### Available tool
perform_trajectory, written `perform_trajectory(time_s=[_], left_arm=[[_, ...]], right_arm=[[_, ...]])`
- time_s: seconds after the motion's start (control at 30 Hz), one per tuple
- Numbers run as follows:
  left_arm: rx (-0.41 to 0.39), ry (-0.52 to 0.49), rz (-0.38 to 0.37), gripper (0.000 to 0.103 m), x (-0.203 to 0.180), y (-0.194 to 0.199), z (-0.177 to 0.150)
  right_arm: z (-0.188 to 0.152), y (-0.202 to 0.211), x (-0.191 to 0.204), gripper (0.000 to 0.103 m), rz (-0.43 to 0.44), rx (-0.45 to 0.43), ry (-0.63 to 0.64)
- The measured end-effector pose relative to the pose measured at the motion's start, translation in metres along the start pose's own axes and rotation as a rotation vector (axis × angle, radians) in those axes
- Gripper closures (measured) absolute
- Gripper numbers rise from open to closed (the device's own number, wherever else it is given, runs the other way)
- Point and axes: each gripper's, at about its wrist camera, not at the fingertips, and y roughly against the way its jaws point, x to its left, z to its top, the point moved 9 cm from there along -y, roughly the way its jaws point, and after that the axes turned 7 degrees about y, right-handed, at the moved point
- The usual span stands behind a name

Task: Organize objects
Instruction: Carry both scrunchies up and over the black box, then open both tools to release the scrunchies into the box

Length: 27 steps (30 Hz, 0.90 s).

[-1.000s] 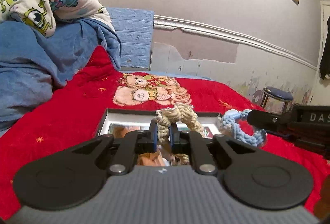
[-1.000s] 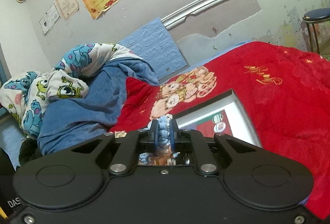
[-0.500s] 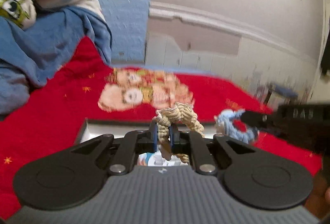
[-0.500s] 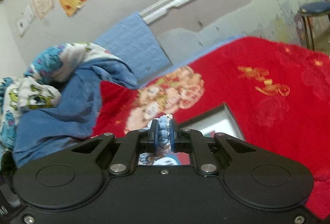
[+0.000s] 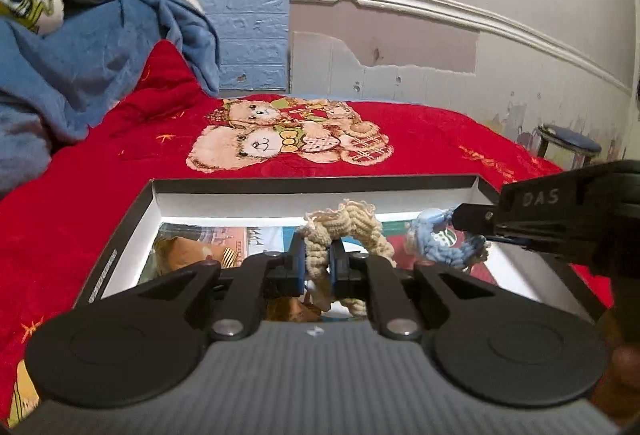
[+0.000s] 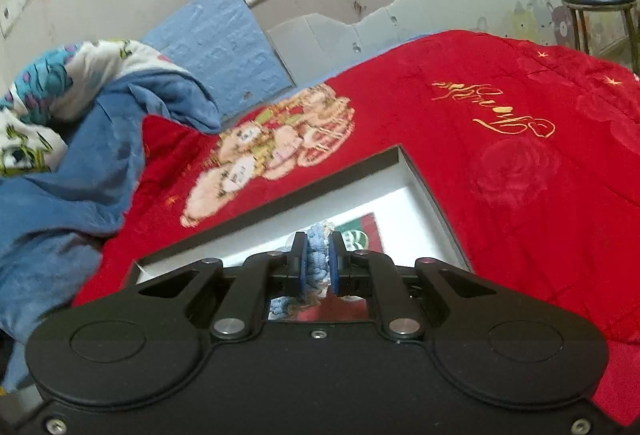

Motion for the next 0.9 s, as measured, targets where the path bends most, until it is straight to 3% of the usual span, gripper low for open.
perform_trajectory(time_s=[0.33,0.4,0.5,0.53,0.63,0.77,0.9], left_arm=[[0.097,-0.028,-0.016,0.085,-0.005,-0.011,0.0],[0.114,-0.039,-0.025,0.076,-0.006,-0.012,0.0],[0.138,-0.055,-0.017,0.073,-0.006,-0.015,0.001],[0.146,-0.057,-0.012,0.063,-0.005,-0.015,0.001],[0.172,-0.049,-0.004,0.057,-0.002,-0.015,0.005],[0.194,-0.04,-0.038,0.035,-0.004,-0.003,0.014],[0.192,-0.109,-0.03,0.031,-0.009,0.017,0.03]], right_arm=[[-0.017,-0.008,-0.002,0.091,-0.005,0.05,-0.01],[-0.019,-0.009,-0.005,0.091,-0.007,0.058,-0.017],[-0.021,-0.01,-0.008,0.09,-0.002,0.069,-0.017],[-0.02,-0.01,-0.009,0.088,0.0,0.073,-0.018],[-0.019,-0.008,-0.01,0.086,0.006,0.084,-0.026],[-0.014,0.003,-0.009,0.068,0.042,0.087,-0.065],[0.004,0.034,-0.003,0.062,0.075,0.045,-0.084]])
